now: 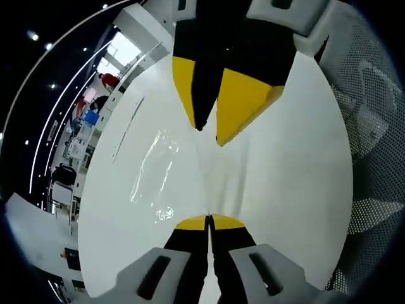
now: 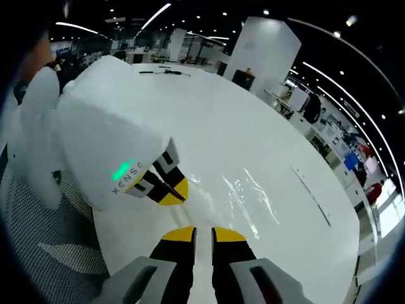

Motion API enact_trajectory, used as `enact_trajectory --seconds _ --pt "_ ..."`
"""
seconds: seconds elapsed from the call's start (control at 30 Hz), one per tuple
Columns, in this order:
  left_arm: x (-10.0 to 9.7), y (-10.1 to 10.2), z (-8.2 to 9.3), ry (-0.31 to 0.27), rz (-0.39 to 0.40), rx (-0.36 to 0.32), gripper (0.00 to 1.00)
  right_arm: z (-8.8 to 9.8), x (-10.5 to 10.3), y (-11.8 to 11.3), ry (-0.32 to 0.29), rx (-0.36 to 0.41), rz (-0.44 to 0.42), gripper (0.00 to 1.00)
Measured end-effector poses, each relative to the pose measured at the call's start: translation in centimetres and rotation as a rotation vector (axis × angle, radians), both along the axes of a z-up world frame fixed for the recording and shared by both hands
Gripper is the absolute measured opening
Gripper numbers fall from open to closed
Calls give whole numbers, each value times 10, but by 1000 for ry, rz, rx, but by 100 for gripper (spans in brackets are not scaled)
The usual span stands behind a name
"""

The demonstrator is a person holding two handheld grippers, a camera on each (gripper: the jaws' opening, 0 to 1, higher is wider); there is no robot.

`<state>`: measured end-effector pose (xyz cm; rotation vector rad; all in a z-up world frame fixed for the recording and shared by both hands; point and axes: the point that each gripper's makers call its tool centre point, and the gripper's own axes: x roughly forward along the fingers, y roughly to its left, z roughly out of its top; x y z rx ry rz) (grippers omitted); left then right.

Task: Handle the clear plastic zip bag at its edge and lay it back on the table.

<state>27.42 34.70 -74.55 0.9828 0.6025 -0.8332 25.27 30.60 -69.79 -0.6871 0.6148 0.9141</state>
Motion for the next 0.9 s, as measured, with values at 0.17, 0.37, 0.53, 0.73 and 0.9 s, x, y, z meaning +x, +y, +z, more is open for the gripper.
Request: enact_trajectory --seconds 0.17,0.37,0.53,0.73,0.9 --pt "3 -2 1 8 22 -13 0 -4 -1 -5 8 -5 -12 6" --pt "-4 -9 2 65 36 -76 2 -4 -2 -4 8 3 -25 5" --pt "-6 -11 2 76 44 -86 6 -6 -2 -3 11 2 -24 5" --pt "-7 -8 2 91 64 -102 15 -10 0 -3 17 11 -40 6" --pt "-11 -10 4 104 71 -119 22 -12 0 -4 23 12 -50 6"
